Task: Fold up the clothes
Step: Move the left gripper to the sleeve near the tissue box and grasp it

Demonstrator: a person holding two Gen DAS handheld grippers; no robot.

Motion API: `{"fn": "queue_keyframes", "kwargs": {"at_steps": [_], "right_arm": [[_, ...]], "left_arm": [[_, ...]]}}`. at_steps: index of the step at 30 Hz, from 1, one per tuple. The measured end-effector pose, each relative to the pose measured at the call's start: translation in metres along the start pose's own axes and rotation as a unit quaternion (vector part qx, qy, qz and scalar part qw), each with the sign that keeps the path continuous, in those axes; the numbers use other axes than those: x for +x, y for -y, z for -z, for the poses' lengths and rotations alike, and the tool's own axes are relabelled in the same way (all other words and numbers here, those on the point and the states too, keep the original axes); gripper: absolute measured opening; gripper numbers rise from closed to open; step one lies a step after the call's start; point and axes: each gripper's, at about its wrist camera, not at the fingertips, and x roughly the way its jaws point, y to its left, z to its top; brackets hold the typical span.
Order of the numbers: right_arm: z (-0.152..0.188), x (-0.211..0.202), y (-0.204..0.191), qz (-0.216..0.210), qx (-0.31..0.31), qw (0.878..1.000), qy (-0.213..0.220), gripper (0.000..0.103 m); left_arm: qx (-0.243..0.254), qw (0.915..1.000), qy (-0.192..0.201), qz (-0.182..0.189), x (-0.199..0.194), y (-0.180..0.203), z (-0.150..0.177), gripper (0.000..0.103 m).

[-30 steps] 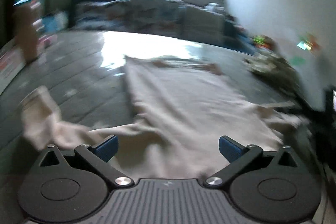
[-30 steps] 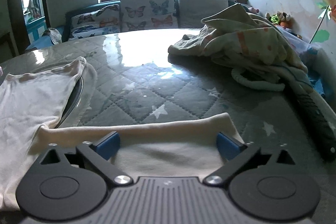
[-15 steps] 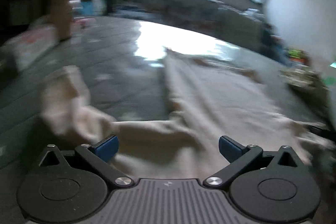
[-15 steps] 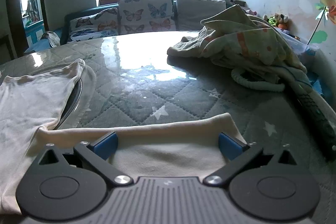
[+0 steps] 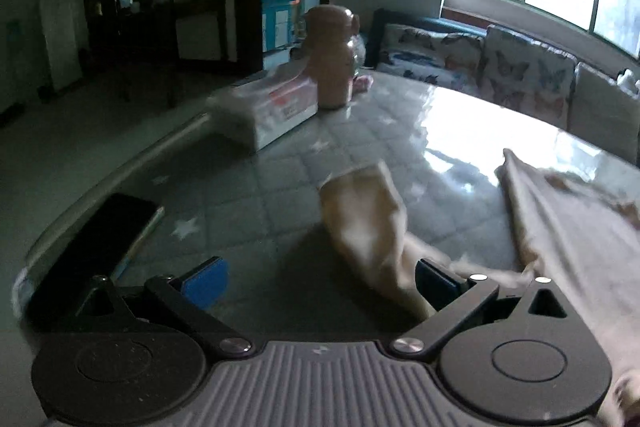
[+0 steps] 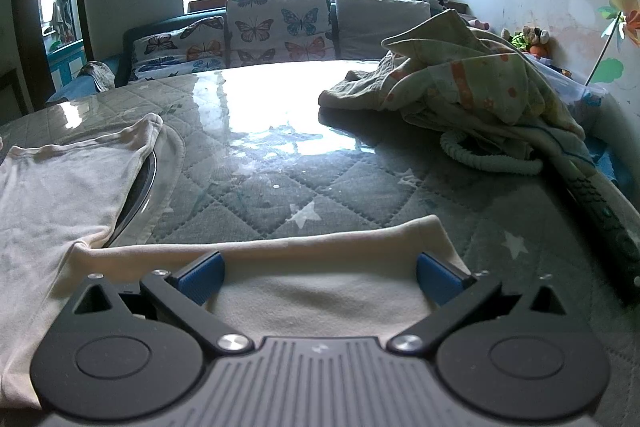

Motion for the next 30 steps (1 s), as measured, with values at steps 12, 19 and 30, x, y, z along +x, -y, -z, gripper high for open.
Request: {"fn": "queue_keyframes", "kwargs": {"at_steps": [12,19,30], "right_arm": [[0.000,-0.001,0.000,-0.001,0.002,1.000,0.001,0.103],[0.001,-0.001,0.000,-0.001,0.001,1.000,0.002,0.103],[0.001,-0.001,0.000,0.001,0.001,1.000,0.002,0.103]], "left_arm": [[0.053,0.9960,-0.006,-0.071,0.029,0.010,-0.018,0.100],[0.058,0.9877,-0.016,-0.144,0.032,-0.016,-0.013,0.100],[0.012,0.9929,-0.002,-0.118,-0.003,-0.059,-0.011,0.097]]}}
